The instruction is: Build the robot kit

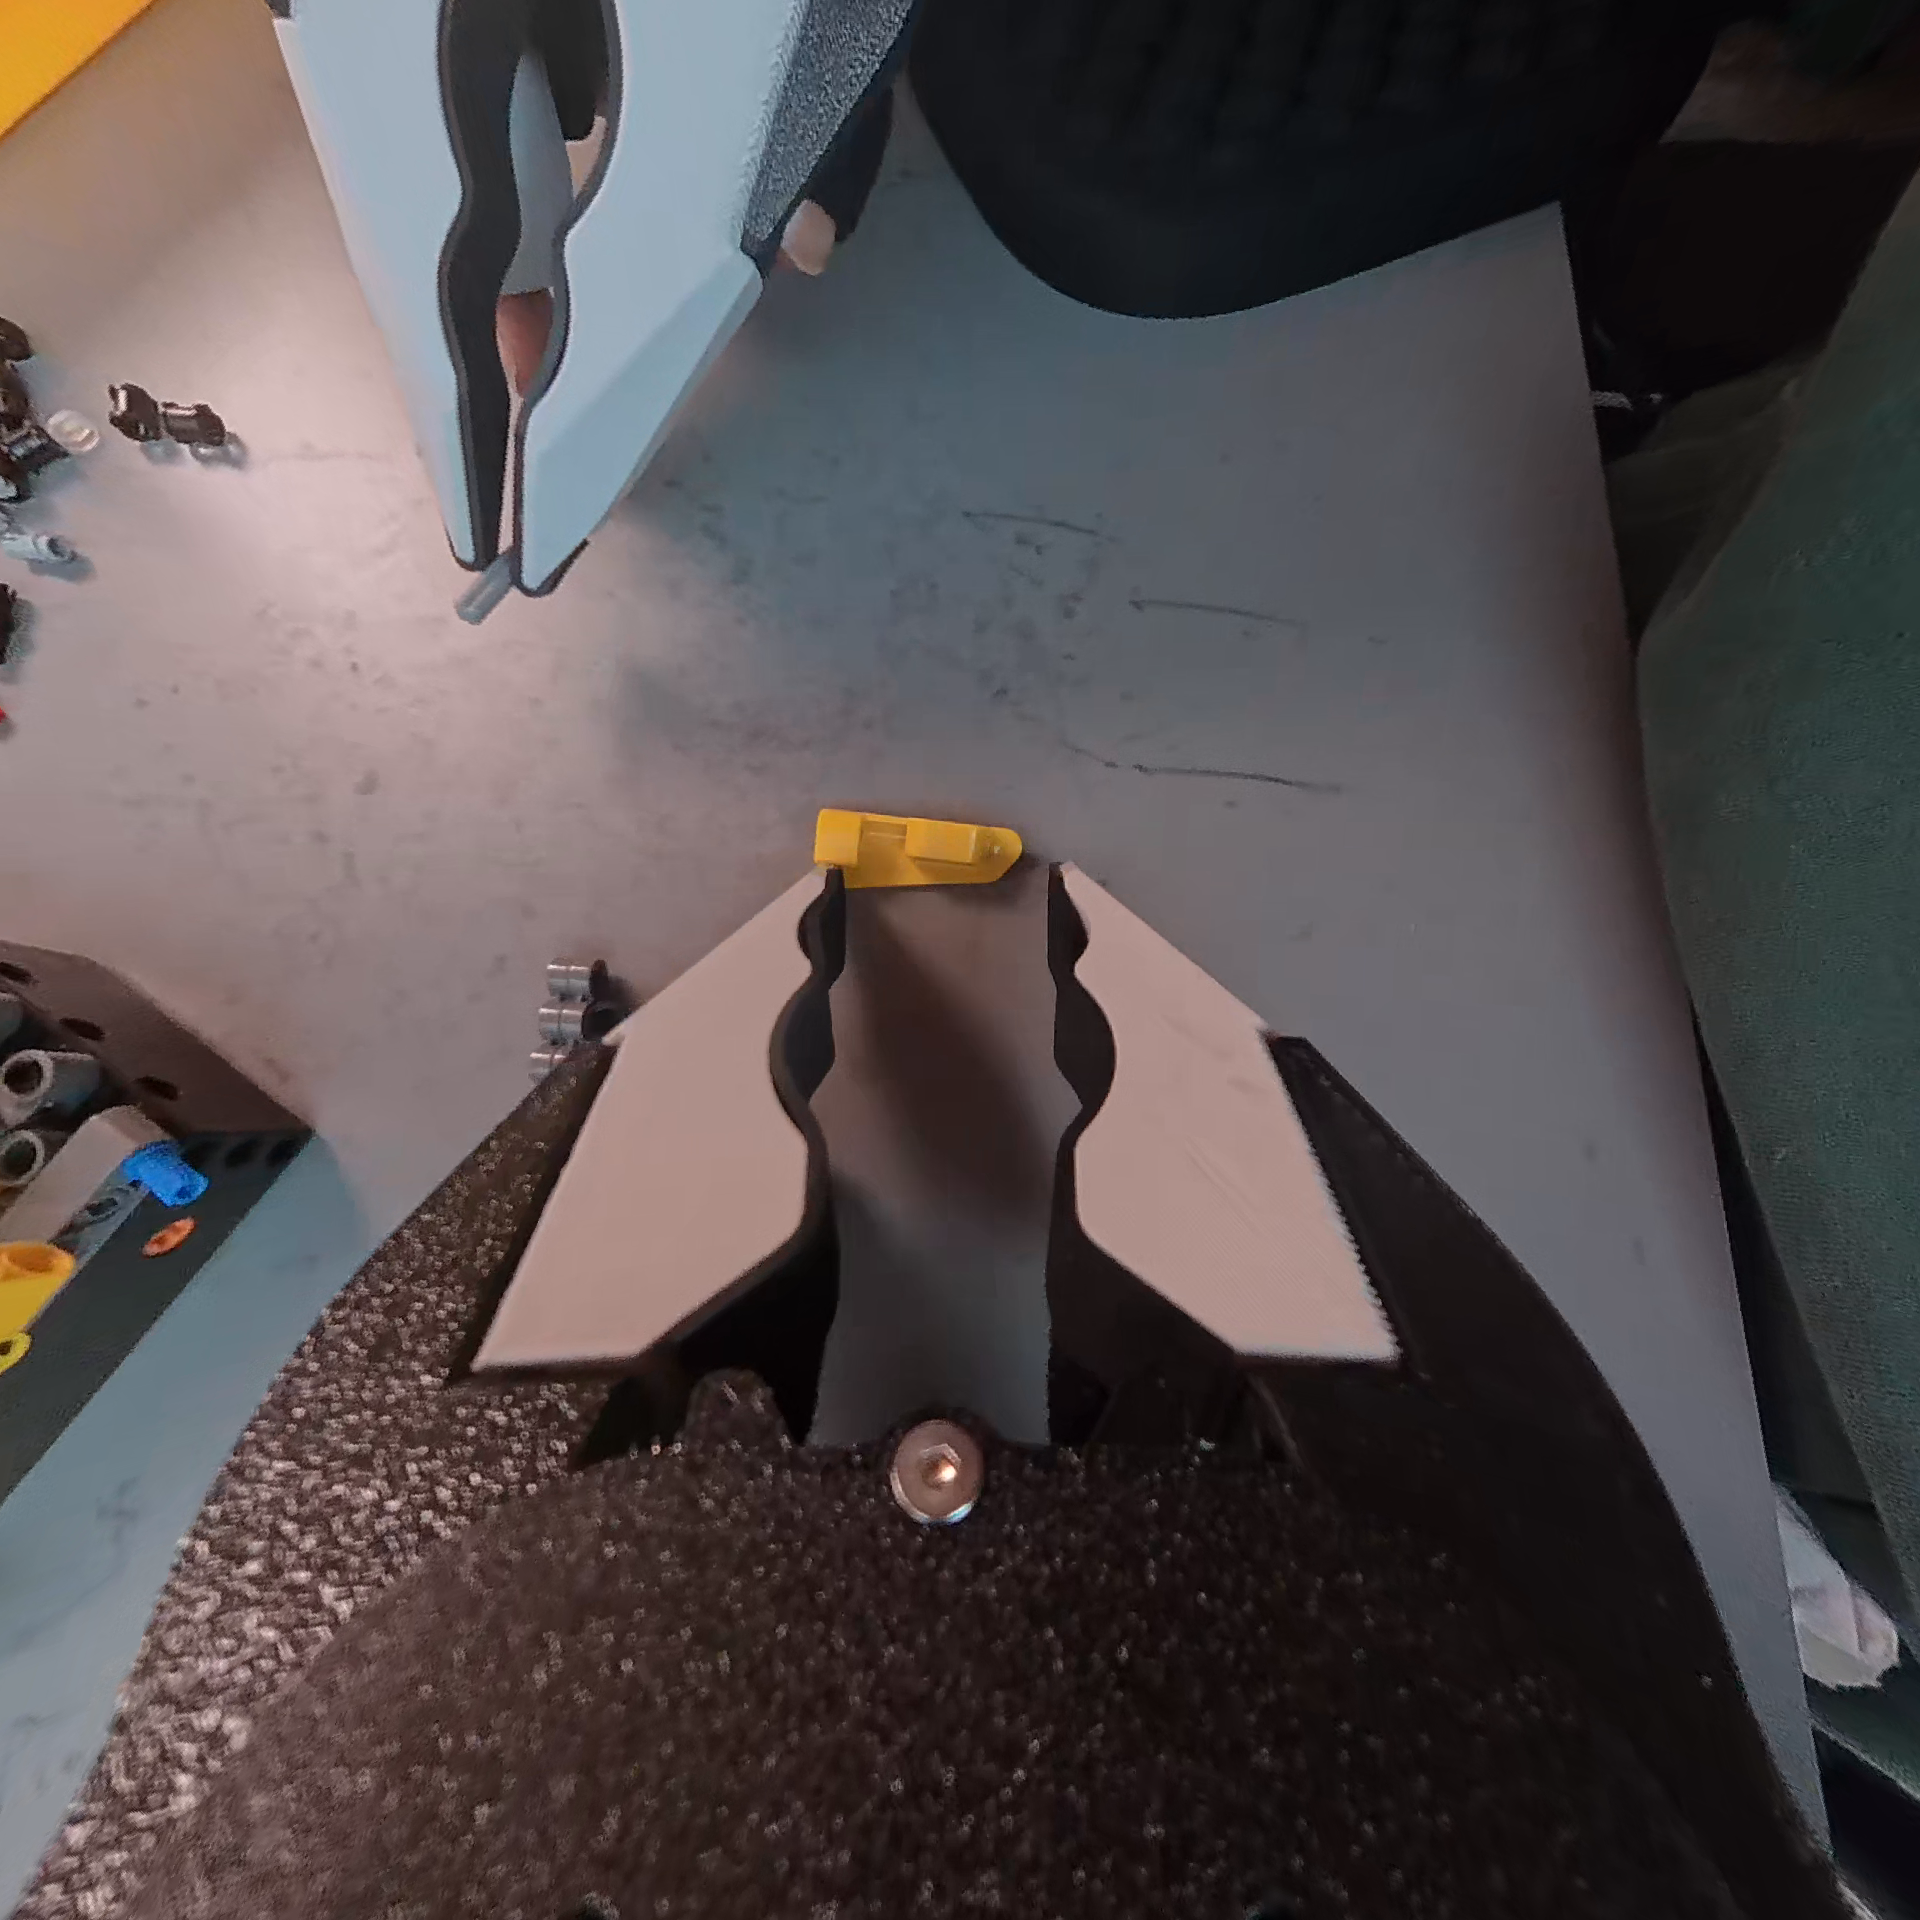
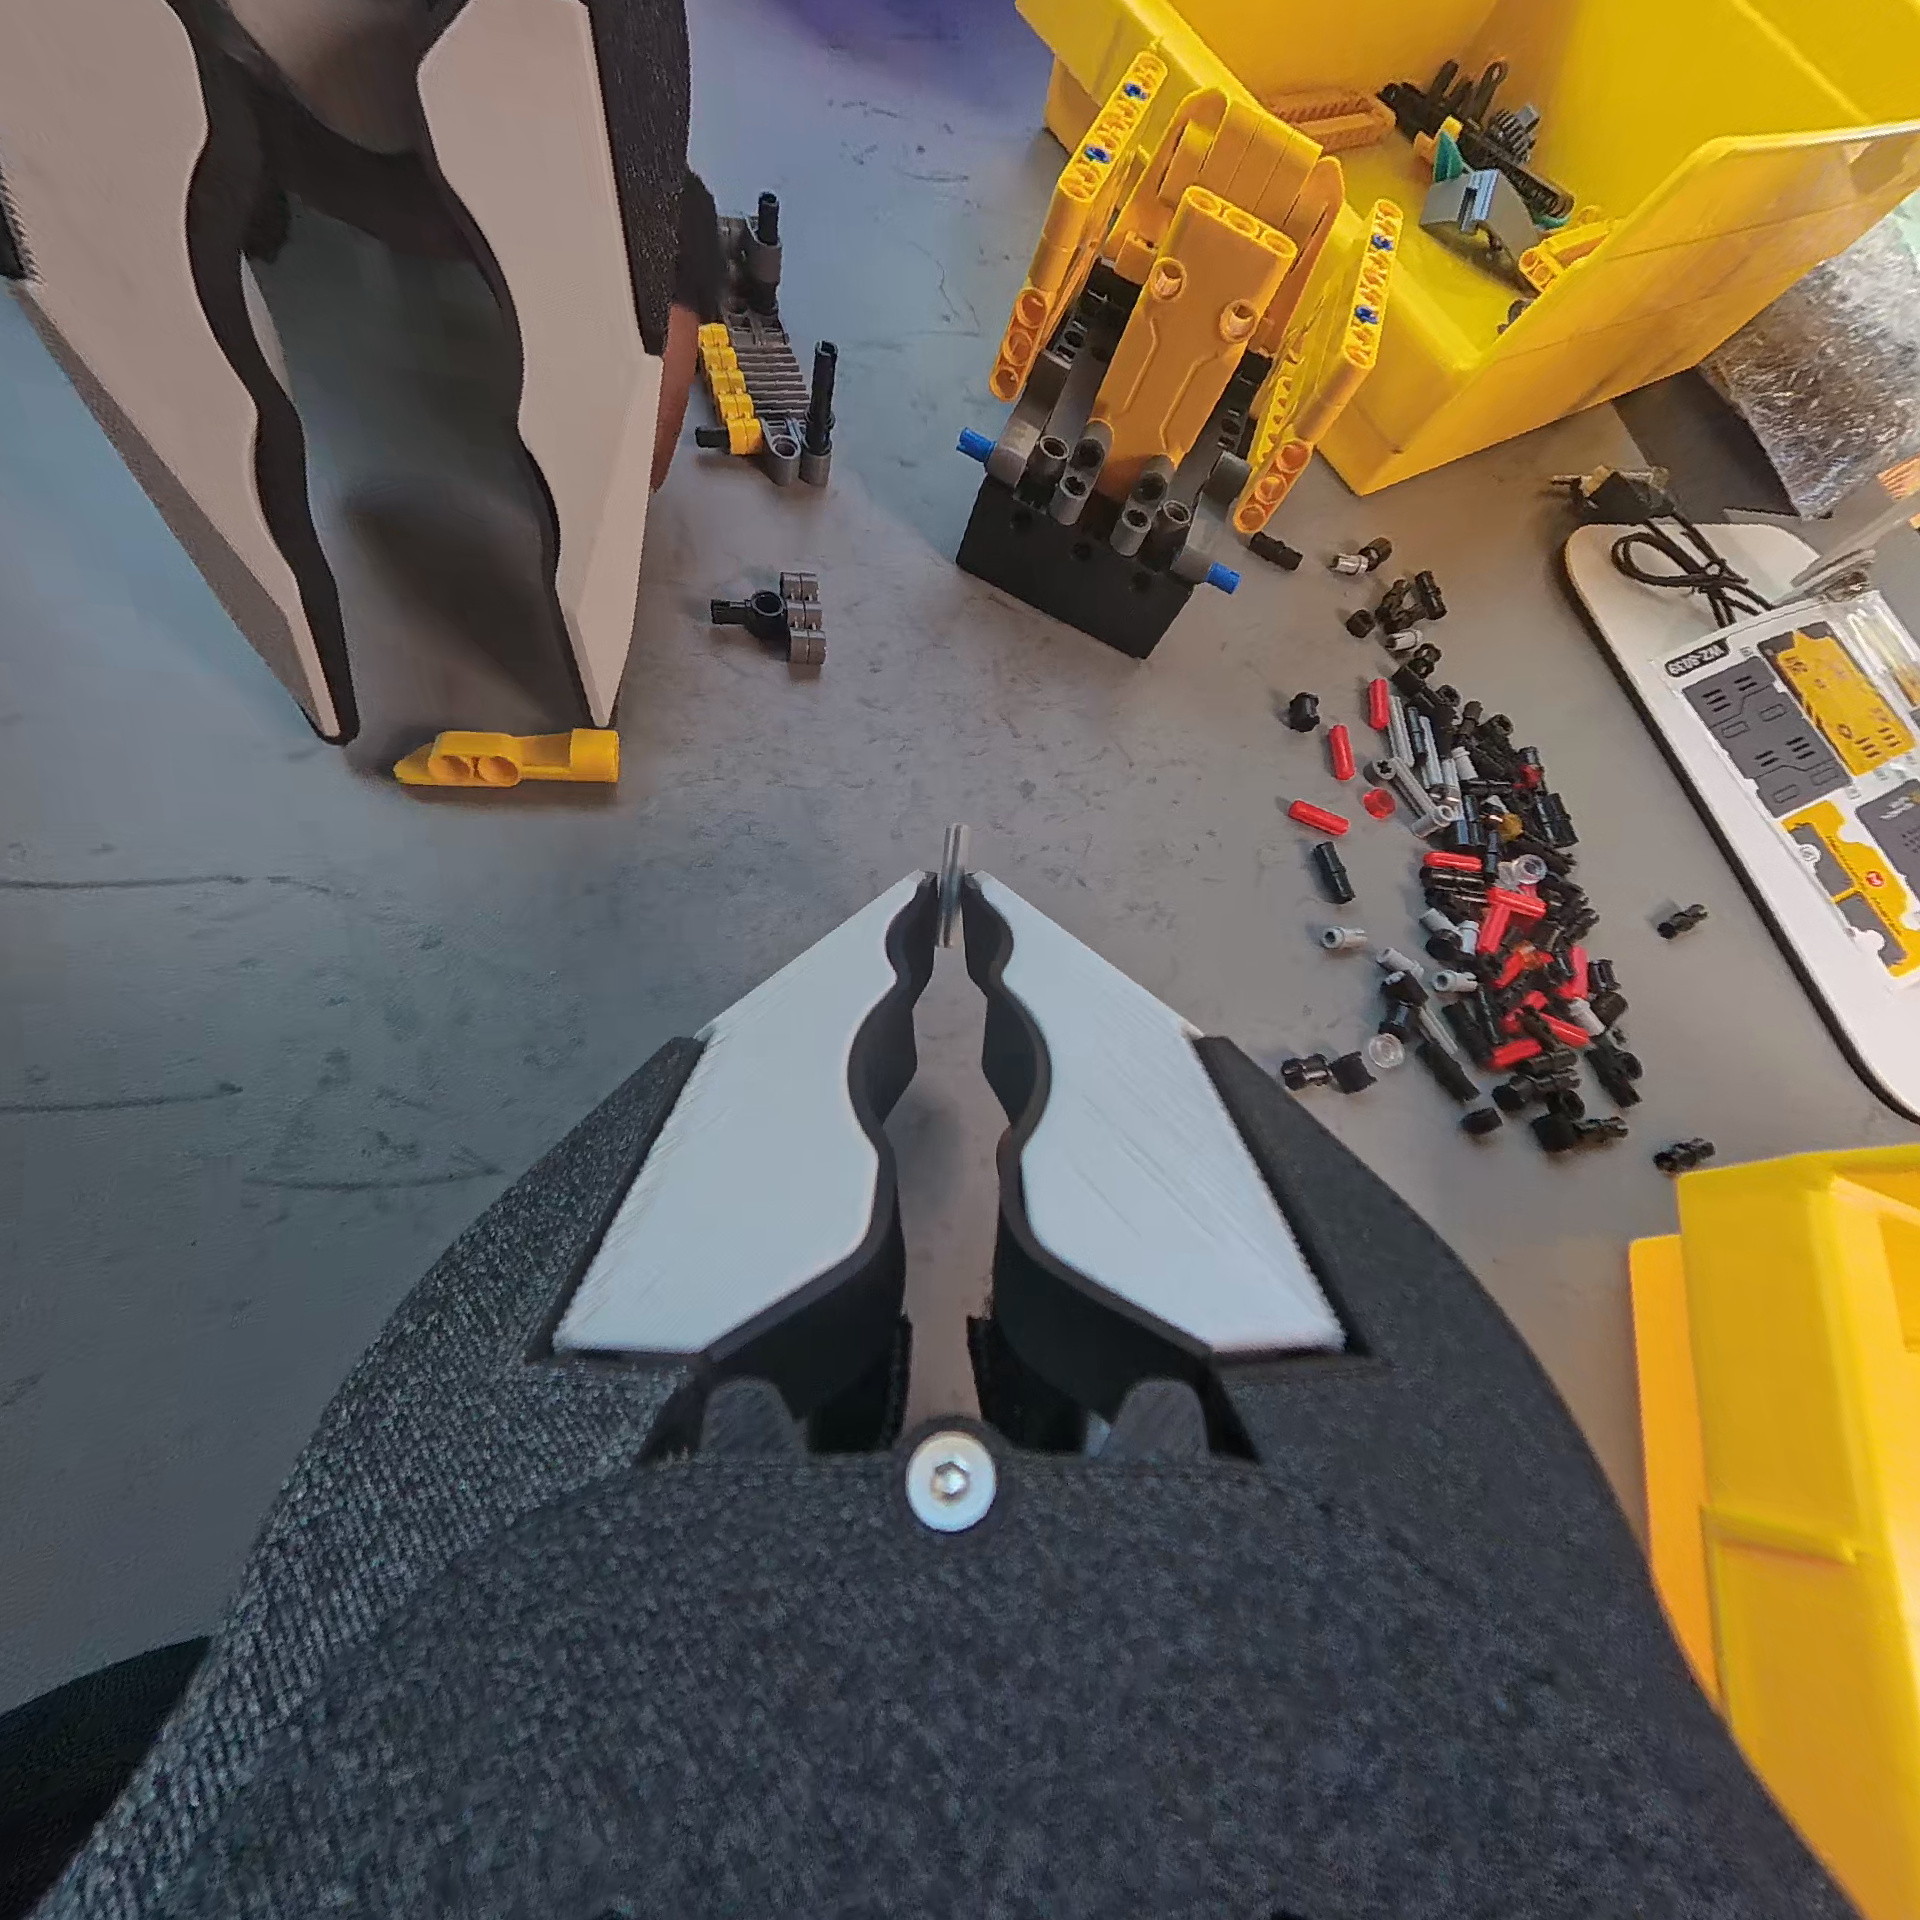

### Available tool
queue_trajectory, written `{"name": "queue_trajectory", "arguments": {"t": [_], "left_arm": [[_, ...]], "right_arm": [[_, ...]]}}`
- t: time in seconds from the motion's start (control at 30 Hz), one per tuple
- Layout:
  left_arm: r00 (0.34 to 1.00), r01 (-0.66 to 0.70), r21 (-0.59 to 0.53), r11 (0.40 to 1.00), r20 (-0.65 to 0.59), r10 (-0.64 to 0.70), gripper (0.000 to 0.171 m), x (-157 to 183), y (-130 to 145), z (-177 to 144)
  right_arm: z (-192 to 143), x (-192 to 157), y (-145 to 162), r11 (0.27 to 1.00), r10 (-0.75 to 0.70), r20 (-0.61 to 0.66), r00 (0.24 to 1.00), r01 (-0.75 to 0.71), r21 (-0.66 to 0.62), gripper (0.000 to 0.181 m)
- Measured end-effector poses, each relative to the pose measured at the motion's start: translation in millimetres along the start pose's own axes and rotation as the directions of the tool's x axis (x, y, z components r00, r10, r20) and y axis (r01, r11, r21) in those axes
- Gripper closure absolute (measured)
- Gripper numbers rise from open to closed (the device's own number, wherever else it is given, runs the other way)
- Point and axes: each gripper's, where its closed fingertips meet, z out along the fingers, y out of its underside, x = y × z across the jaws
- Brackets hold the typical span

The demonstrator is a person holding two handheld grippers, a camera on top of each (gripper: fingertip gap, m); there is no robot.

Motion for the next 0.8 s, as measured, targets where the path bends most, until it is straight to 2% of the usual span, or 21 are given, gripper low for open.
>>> {"name": "queue_trajectory", "arguments": {"t": [0.43,0.6,0.8], "left_arm": [[0.994,0.023,0.025,0.999,0.105,-0.025,0.135,-19.7,-12.0,11.1],[0.989,0.024,0.016,1.0,0.148,-0.026,0.143,-27.1,-9.8,10.1],[0.982,0.014,0.002,1.0,0.186,-0.014,0.15,-32.9,-5.8,0.4]], "right_arm": [[0.8,-5.7,-1.5,1.0,-0.01,0.03,1.0,0.01,0.003,0.178],[1.1,-20.4,-4.2,0.999,-0.036,0.096,0.995,0.035,0.011,0.178],[1.3,-22.2,-2.1,0.999,-0.041,0.103,0.994,0.042,-0.003,0.178]]}}
